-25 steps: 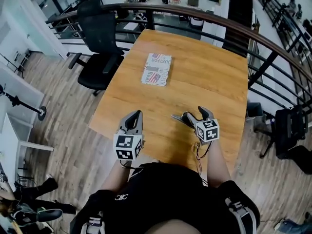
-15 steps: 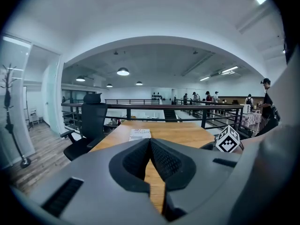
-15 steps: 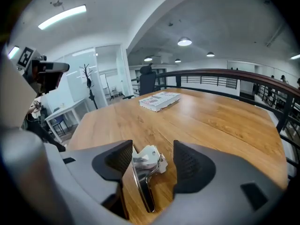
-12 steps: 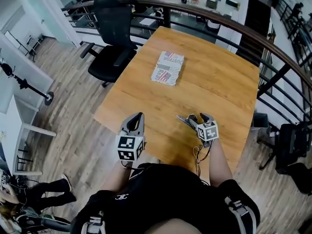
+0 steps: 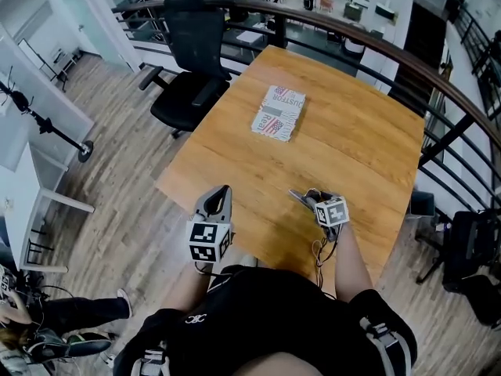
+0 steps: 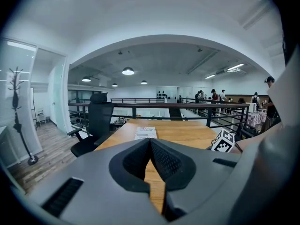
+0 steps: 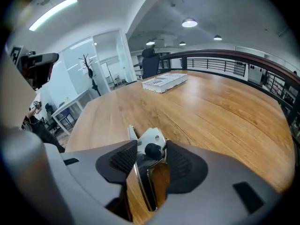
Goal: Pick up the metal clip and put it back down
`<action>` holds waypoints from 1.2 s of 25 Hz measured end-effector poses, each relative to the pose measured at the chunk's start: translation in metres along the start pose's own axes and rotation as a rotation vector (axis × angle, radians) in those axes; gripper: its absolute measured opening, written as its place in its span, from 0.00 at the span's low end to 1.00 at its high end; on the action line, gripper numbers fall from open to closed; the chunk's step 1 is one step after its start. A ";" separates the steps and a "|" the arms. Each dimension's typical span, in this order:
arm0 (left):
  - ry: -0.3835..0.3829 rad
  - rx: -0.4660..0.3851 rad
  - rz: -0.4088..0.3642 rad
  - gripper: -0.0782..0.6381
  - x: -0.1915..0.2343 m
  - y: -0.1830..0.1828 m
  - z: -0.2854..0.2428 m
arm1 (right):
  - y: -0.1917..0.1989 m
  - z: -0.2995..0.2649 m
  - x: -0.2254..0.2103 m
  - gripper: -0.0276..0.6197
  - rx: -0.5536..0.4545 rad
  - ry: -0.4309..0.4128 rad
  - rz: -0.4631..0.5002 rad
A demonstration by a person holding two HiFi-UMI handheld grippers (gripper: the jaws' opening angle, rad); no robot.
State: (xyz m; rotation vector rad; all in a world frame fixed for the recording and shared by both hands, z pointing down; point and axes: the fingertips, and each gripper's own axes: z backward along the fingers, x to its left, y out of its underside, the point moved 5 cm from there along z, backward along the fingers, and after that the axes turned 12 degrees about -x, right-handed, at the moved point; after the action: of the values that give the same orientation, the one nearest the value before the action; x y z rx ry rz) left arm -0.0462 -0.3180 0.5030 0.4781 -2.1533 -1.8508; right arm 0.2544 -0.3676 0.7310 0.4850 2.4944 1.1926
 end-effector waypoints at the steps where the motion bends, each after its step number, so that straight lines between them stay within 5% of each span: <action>1: -0.002 0.002 0.002 0.13 0.000 0.001 0.001 | 0.001 0.001 0.002 0.33 0.013 -0.003 0.011; 7: 0.006 0.009 0.011 0.13 -0.001 0.004 0.003 | -0.006 0.008 0.013 0.21 -0.011 -0.031 -0.012; 16: 0.051 -0.015 0.017 0.13 -0.003 -0.002 -0.002 | -0.023 0.034 0.020 0.11 -0.128 0.079 -0.045; 30: 0.184 -0.061 0.028 0.13 -0.009 -0.016 -0.022 | -0.145 0.143 0.050 0.11 -0.595 0.408 0.126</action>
State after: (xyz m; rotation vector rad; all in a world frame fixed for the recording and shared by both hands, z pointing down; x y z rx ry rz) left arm -0.0277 -0.3358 0.4904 0.5779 -1.9686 -1.7767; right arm 0.2490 -0.3350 0.5238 0.2545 2.2524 2.1622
